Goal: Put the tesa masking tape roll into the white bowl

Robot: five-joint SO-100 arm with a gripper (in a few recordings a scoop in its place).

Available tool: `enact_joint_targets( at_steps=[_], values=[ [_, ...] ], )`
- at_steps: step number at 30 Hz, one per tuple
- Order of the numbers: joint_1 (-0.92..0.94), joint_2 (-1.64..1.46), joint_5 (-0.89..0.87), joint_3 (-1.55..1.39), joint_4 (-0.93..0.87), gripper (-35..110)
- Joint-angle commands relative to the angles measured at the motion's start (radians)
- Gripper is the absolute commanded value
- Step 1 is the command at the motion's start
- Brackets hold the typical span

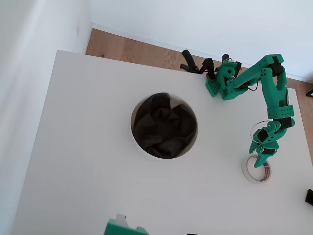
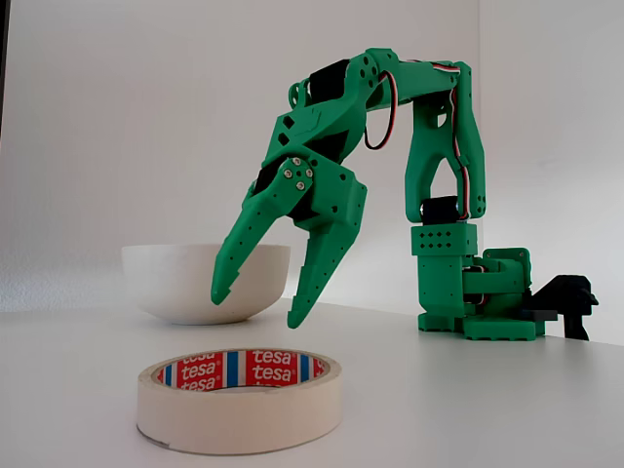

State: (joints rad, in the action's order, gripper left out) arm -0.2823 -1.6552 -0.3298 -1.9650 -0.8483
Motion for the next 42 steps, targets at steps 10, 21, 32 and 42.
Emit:
enact_joint_targets(
  at_steps=[10,21,32,42],
  values=[
    [-0.035,0.046,-0.029,0.101,0.029,25],
    [-0.028,0.051,-0.032,0.115,0.023,26],
    [0.020,0.057,-0.012,0.114,0.018,29],
    [-0.052,0.054,-0.029,0.137,0.026,30]
  ],
)
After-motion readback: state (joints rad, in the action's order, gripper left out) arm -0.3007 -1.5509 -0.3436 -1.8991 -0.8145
